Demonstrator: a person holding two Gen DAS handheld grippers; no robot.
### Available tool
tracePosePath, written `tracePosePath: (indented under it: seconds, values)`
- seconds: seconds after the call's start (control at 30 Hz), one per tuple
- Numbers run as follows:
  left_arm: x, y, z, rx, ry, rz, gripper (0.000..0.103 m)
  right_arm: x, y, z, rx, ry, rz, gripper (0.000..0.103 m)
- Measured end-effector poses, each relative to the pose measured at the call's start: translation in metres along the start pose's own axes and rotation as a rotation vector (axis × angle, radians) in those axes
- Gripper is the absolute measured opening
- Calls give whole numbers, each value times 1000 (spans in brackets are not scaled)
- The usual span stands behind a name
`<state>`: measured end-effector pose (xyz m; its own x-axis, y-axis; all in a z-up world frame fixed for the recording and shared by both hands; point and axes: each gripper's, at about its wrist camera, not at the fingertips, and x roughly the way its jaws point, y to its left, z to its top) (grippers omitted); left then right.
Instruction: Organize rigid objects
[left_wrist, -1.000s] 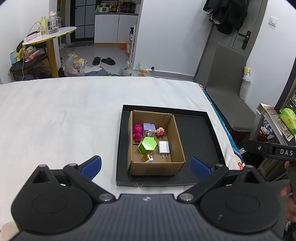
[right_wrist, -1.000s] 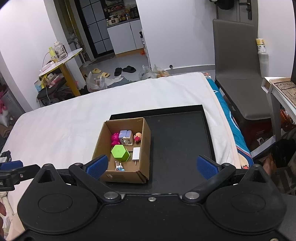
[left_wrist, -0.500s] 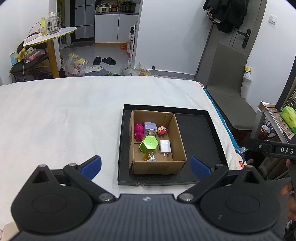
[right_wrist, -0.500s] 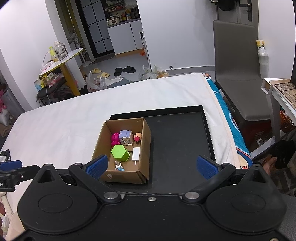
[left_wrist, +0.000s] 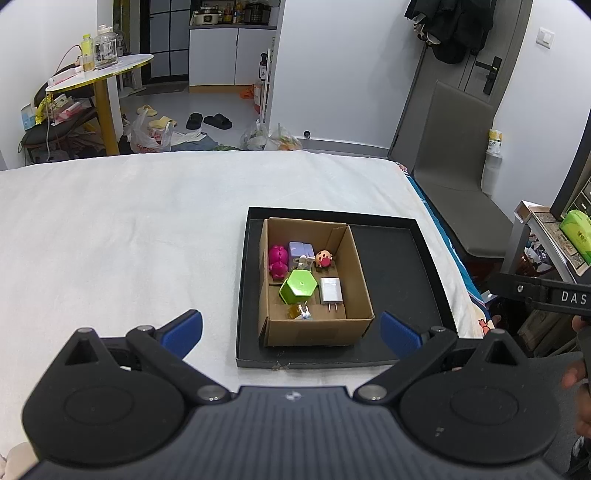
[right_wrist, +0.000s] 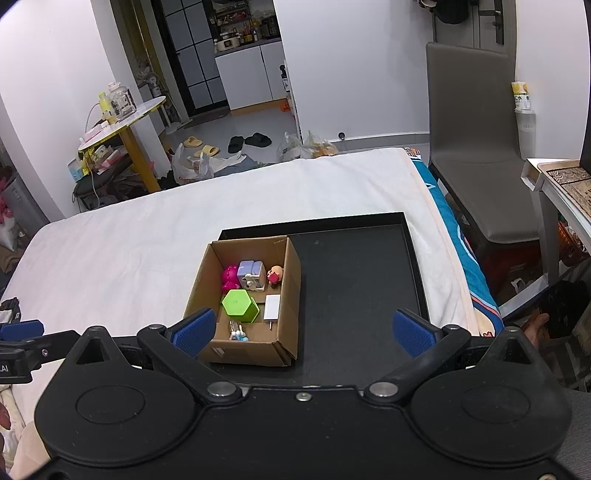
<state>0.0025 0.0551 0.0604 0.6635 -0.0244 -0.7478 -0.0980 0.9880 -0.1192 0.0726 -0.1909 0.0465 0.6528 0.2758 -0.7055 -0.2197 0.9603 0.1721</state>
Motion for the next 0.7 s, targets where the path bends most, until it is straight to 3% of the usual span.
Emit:
tracePosePath:
  seconds: [0.7]
  values:
    - [3, 3, -3, -1, 14, 5, 102, 3, 0, 1, -7, 8, 2, 103]
